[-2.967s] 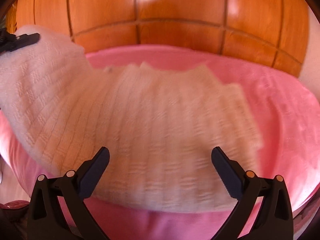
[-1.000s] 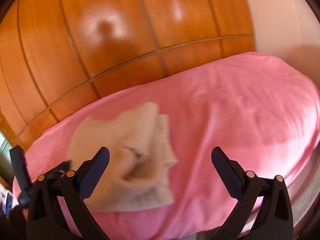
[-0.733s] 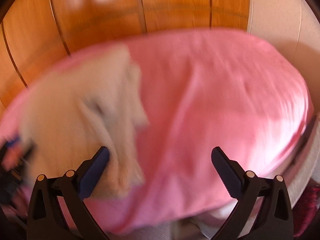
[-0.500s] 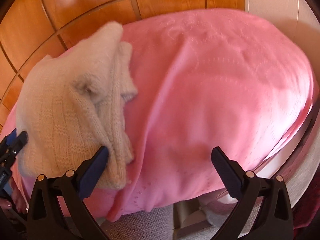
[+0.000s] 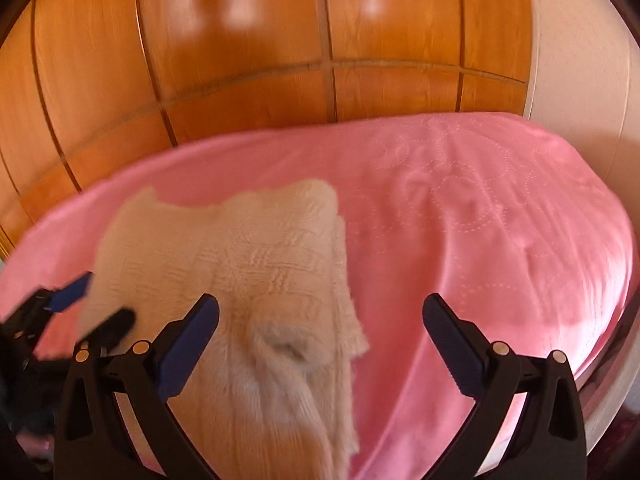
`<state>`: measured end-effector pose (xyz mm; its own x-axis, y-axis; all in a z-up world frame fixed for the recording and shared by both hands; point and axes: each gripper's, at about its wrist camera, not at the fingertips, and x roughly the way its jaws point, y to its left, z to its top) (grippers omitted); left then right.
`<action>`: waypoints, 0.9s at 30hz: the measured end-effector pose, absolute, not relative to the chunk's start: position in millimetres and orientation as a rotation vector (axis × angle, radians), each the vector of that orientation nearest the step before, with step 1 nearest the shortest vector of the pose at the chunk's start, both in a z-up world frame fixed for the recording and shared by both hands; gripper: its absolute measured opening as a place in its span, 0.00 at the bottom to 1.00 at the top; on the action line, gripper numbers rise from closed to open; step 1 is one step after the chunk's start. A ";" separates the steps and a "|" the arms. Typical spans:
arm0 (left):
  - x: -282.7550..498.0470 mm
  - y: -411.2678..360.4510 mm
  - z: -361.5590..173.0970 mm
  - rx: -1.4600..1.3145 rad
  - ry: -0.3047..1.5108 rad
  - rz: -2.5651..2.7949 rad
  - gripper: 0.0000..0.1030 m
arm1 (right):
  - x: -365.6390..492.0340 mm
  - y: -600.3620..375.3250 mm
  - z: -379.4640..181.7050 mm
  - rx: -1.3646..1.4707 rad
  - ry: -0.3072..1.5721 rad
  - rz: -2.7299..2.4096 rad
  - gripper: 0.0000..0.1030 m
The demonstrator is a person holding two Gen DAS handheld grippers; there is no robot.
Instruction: Fold small clothes
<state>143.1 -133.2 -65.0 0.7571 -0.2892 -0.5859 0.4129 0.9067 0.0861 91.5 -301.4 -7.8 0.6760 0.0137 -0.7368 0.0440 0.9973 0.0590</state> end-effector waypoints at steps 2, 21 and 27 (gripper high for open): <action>136.2 -136.7 -70.3 0.229 0.594 -0.393 0.74 | 103.6 -306.9 -30.1 0.035 0.870 -0.072 0.98; 91.3 -108.0 -68.4 0.169 0.549 -0.454 0.76 | 78.4 -360.8 -42.9 0.339 0.881 -0.009 0.98; 101.4 -92.9 -74.9 0.048 0.631 -0.401 0.76 | 73.2 -358.1 -46.2 0.279 0.875 -0.029 0.98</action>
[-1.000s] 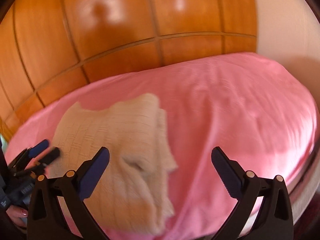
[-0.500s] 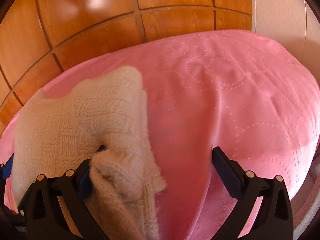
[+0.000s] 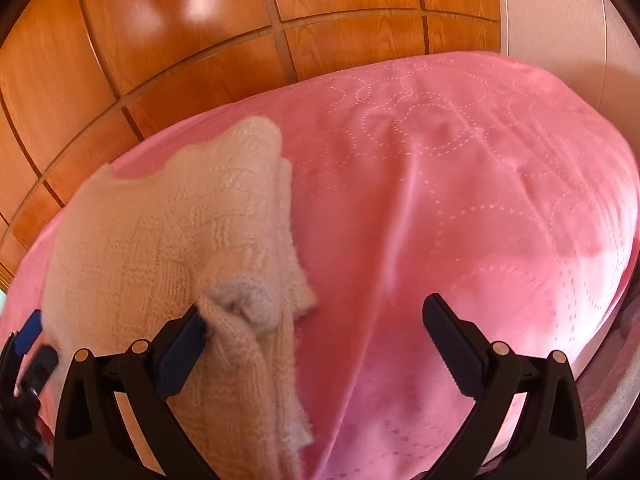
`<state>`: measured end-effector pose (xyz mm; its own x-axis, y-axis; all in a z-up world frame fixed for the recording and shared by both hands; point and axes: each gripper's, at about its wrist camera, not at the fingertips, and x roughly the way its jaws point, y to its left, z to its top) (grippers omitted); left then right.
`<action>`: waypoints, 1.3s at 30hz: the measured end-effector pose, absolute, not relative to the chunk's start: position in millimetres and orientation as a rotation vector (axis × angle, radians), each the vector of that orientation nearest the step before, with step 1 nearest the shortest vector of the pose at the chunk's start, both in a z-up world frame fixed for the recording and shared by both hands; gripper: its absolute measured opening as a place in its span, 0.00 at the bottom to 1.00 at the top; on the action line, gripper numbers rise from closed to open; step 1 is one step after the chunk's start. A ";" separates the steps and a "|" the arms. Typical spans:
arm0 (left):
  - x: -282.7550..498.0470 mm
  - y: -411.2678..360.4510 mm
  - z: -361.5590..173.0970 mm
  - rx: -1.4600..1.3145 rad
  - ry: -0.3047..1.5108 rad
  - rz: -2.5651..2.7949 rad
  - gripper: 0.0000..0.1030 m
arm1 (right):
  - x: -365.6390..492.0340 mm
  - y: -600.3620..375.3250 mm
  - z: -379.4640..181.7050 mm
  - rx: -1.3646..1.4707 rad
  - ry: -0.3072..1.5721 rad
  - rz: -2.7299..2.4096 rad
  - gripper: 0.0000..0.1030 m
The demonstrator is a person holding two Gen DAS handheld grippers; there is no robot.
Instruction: Fold small clothes
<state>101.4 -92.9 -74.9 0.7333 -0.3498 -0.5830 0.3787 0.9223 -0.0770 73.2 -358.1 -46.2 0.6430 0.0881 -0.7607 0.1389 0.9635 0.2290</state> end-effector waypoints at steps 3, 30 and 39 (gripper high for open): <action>103.9 -92.6 -87.7 0.034 0.703 -0.408 0.76 | 69.8 -356.7 -44.7 0.279 0.876 -0.036 0.98; 161.6 -73.5 -83.5 -0.233 0.854 -0.468 0.89 | 66.6 -360.7 -32.9 0.367 0.895 0.074 0.98; 157.3 -74.2 -94.3 -0.238 0.892 -0.590 0.90 | 89.0 -376.5 -60.5 0.660 0.931 0.241 0.86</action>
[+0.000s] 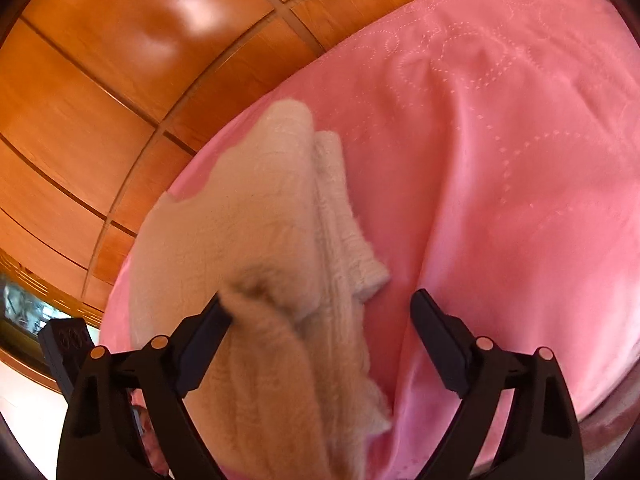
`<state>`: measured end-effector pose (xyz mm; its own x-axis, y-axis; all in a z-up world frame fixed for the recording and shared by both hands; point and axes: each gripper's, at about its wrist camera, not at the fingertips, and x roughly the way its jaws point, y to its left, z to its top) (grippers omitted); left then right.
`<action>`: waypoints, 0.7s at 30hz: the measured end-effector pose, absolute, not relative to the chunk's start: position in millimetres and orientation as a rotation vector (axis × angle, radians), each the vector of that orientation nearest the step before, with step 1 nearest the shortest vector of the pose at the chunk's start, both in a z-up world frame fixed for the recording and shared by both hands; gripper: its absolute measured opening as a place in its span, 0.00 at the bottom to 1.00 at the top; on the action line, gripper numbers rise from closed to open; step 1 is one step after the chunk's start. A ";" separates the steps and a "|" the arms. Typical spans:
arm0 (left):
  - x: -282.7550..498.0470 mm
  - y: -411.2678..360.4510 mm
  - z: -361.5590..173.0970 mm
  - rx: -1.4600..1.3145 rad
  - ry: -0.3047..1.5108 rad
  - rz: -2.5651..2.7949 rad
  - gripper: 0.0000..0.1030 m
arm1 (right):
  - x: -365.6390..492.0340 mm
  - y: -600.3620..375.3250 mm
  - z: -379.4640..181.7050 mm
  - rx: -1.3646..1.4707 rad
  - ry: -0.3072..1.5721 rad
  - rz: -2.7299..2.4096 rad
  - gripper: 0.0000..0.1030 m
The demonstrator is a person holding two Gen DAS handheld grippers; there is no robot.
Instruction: Fold small clothes
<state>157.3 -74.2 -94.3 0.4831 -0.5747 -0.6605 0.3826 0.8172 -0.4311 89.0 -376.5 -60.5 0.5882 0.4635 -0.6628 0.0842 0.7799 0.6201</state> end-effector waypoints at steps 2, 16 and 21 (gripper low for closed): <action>157.4 -77.1 -94.8 -0.227 0.892 -0.599 0.90 | 95.9 -377.4 -62.1 0.674 0.935 0.268 0.81; 169.9 -72.2 -97.9 -0.311 0.903 -0.614 0.78 | 130.4 -366.3 -66.8 0.648 0.960 0.373 0.76; 160.0 -70.9 -84.8 -0.253 0.859 -0.605 0.57 | 123.0 -358.3 -58.8 0.675 0.949 0.421 0.59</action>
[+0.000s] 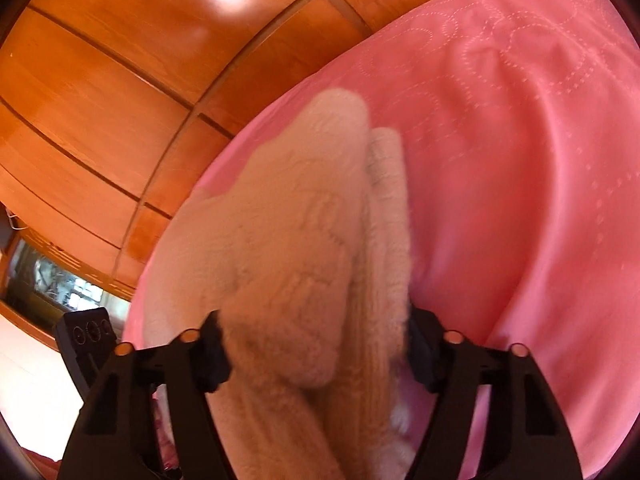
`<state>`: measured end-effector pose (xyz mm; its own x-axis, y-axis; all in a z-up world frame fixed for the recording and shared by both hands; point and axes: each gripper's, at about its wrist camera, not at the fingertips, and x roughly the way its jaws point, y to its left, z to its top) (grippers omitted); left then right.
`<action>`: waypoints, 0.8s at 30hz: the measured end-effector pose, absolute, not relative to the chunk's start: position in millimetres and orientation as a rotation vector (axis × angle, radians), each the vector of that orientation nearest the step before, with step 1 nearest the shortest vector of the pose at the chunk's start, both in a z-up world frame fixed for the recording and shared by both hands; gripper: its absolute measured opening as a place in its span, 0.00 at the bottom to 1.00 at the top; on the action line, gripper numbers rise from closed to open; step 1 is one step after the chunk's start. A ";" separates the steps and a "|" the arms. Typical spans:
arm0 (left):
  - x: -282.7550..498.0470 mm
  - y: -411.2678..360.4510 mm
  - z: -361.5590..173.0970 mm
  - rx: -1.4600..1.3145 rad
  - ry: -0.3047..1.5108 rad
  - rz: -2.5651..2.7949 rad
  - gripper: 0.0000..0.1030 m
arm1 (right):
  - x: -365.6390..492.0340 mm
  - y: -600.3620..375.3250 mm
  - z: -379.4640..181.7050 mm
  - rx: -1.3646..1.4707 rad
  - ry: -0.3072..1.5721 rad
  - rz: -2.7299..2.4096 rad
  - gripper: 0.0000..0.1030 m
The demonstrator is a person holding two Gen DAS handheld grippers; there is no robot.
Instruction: Fold small clothes
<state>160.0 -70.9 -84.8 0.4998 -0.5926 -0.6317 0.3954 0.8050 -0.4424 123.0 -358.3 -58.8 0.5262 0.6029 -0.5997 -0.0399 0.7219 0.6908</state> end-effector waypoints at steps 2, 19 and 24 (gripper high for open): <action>153.3 -73.6 -78.8 -0.201 0.833 -0.599 0.52 | 117.9 -352.8 -51.5 0.647 0.940 0.427 0.54; 112.2 -23.7 -23.9 0.003 0.559 -0.446 0.48 | 109.6 -250.2 -3.6 0.524 0.804 0.610 0.41; 130.9 -4.5 -18.2 0.021 0.495 -0.378 0.48 | 134.8 -218.2 13.6 0.463 0.740 0.638 0.40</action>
<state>130.9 -4.5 -18.2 0.8122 -0.3493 -0.4672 0.3594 0.9305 -0.0708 134.8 -218.2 13.6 0.5670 0.6763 -0.4703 -0.3659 0.7183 0.5917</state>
